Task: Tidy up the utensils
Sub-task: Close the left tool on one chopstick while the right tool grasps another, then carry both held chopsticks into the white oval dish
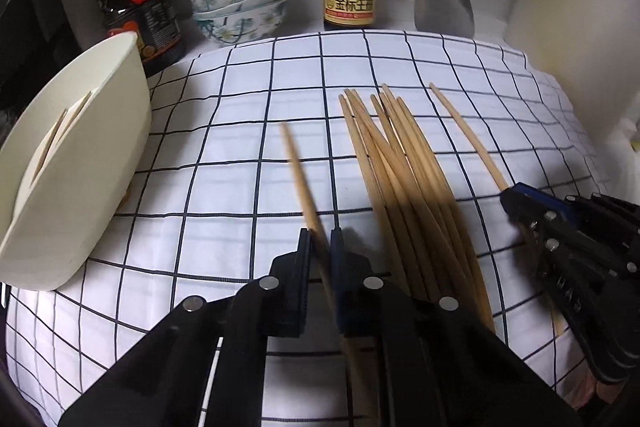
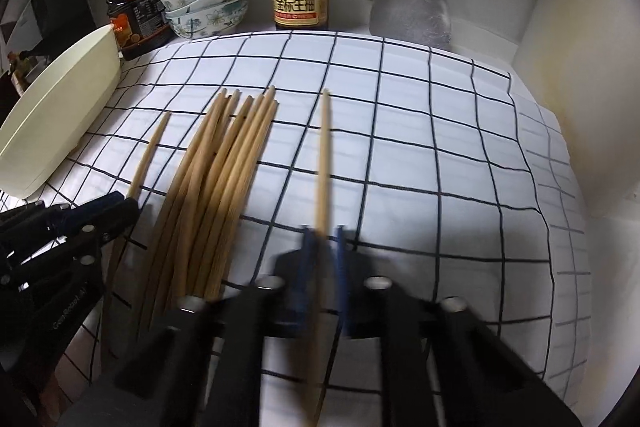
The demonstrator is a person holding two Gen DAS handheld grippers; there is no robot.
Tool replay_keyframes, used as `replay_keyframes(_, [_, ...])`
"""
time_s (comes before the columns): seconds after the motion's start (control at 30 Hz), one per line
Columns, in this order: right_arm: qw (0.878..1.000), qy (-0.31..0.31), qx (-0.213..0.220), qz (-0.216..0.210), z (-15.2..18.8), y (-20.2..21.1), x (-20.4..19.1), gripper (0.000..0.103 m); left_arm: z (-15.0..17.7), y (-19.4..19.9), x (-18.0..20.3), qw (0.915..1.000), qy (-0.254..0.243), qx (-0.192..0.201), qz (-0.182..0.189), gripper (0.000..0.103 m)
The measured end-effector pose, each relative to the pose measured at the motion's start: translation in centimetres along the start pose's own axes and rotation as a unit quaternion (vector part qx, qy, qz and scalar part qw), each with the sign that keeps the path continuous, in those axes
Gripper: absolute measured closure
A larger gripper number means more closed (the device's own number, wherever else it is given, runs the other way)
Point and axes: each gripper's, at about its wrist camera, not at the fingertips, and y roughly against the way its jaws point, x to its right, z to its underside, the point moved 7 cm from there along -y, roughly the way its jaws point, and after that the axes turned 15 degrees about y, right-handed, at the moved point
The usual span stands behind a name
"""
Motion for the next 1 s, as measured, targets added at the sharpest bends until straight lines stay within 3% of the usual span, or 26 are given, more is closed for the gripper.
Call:
replay_keyframes(0.23, [0.998,-0.059,-0.002,-0.032,0.5,1.5,0.4,0.097,-0.1,0.5,-1.2,0.9986,0.015,-0.043,0.027,0.096])
replay_keyframes(0.57, [0.995,-0.078,0.039,-0.046,-3.5,7.5,-1.9,0.096,-4.1,6.3,-4.6,0.9977,0.030,-0.023,0.057,0.096])
replay_keyframes(0.8, [0.993,-0.047,0.075,-0.074,-9.1,10.1,-8.1,0.096,-7.7,10.2,-10.4,0.9969,0.056,0.014,0.054,0.096])
replay_keyframes(1.0, [0.988,-0.025,0.090,-0.122,-14.4,9.0,-14.7,0.096,-10.3,11.3,-17.7,0.9951,0.087,0.041,0.023,0.096])
